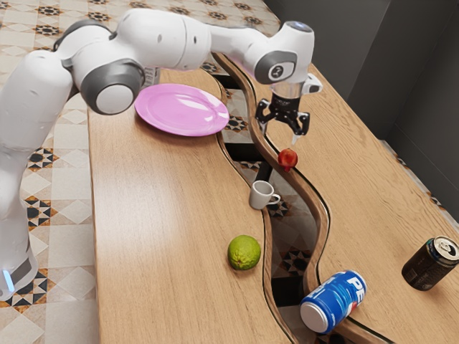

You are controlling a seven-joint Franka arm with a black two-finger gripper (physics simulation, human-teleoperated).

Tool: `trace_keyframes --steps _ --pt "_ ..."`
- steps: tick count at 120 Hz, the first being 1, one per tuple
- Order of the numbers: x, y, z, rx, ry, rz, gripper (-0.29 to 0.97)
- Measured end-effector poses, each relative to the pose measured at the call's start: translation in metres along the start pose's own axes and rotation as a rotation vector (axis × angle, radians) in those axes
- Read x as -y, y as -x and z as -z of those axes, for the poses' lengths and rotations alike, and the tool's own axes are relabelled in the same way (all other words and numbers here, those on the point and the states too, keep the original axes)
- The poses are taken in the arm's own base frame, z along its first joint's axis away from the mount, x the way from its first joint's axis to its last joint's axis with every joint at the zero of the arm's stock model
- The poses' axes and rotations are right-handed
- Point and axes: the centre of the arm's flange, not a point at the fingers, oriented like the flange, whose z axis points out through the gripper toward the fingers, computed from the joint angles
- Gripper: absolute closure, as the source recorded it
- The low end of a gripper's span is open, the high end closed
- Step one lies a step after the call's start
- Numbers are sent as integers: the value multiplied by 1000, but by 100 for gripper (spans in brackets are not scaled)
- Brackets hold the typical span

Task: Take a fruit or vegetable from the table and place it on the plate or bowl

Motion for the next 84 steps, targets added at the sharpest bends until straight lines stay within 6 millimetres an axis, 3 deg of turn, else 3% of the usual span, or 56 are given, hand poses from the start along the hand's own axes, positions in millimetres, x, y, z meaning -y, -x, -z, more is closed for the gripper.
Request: trace_keyframes --steps 23,84 --pt "-13 2 -20 -13 11 -64 0" --pt "-16 -10 -61 -28 8 -169 0"
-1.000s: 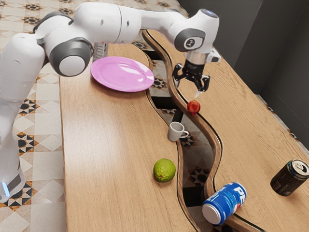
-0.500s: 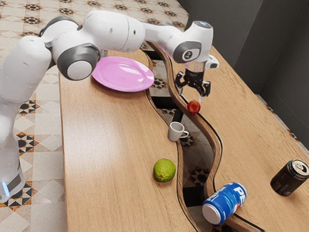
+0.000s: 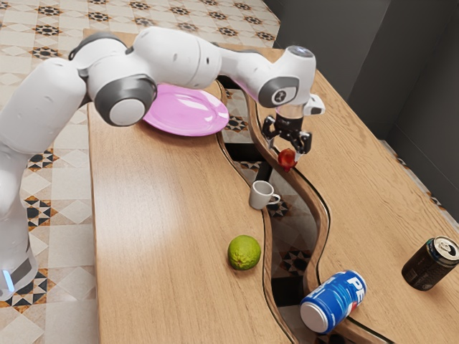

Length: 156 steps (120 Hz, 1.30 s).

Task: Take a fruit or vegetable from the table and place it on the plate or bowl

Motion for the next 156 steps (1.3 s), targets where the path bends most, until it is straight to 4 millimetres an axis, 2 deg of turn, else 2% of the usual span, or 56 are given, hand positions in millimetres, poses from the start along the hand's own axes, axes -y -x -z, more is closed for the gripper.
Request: trace_keyframes --steps 26,47,75,91,95,102,109,119,125,130,140,145,151,156 --pt "2 -2 -19 3 -9 -21 0" --pt "-3 -2 -25 -2 0 -38 1" --pt "1 -4 -29 3 23 3 37" --pt "-1 -4 -27 -1 24 25 39" --pt "-2 -2 -20 -6 28 28 41" --pt "-1 6 12 -37 31 31 41" --pt "6 14 36 -50 35 41 41" --pt "45 44 92 -65 43 67 41" --pt "85 58 116 -65 48 111 41" --pt "126 66 128 -61 53 167 41" --pt "213 75 136 -47 44 316 41" --pt "250 80 141 -45 44 385 43" --pt "278 91 144 -38 47 443 46" --pt "288 96 145 -34 47 467 46"
